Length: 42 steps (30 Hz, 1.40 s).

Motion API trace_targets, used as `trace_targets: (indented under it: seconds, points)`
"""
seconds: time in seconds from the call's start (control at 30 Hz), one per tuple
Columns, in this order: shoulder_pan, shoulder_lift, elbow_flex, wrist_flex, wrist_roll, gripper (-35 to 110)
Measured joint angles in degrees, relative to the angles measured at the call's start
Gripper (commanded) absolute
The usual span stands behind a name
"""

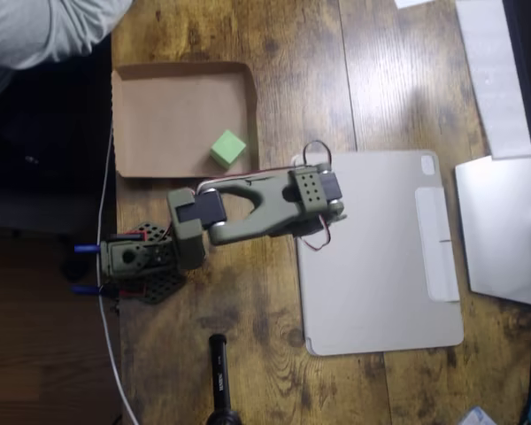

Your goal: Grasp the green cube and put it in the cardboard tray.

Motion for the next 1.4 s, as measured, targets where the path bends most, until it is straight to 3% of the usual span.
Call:
trace_targets:
  seconds: [1.4]
  points:
    - [4.31, -5.01, 0.35, -2.55, 2.46, 0]
